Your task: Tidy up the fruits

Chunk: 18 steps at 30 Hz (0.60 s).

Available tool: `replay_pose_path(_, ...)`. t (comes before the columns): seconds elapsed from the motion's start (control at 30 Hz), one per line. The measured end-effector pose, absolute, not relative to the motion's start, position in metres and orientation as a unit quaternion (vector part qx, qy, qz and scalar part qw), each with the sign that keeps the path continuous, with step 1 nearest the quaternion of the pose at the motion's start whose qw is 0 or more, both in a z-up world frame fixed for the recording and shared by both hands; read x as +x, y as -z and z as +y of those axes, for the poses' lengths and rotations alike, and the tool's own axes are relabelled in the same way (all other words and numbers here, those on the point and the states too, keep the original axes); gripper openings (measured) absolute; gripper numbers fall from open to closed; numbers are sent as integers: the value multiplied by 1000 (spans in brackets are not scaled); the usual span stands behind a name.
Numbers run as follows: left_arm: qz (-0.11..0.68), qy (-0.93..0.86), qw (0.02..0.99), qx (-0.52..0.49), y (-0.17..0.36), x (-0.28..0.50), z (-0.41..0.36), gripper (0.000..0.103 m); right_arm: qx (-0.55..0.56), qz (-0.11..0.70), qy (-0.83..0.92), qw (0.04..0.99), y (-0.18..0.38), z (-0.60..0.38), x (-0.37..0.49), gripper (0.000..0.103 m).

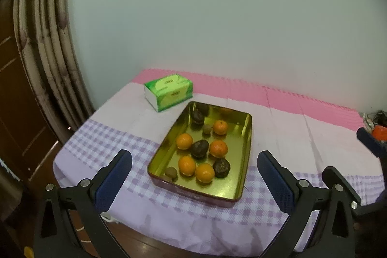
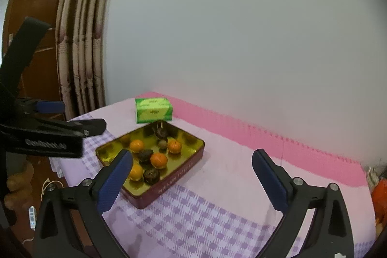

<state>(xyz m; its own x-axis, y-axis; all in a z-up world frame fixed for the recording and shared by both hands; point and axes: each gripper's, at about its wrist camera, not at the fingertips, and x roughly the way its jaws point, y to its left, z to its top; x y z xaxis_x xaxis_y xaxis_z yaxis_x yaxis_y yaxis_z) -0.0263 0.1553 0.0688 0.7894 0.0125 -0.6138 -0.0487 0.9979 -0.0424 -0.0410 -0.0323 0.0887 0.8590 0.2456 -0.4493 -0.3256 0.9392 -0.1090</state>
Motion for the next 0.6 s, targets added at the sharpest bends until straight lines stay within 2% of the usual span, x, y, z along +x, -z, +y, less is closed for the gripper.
replay_pose_path(0.3, 342, -31, 939, -8, -49, -18, 148, 103, -103, 288, -92, 948, -39, -93, -6, 98)
replay_pose_path(0.6, 357, -55, 933, 6, -39, -8, 146, 103, -100, 405, 43, 908, 35, -229, 59, 98)
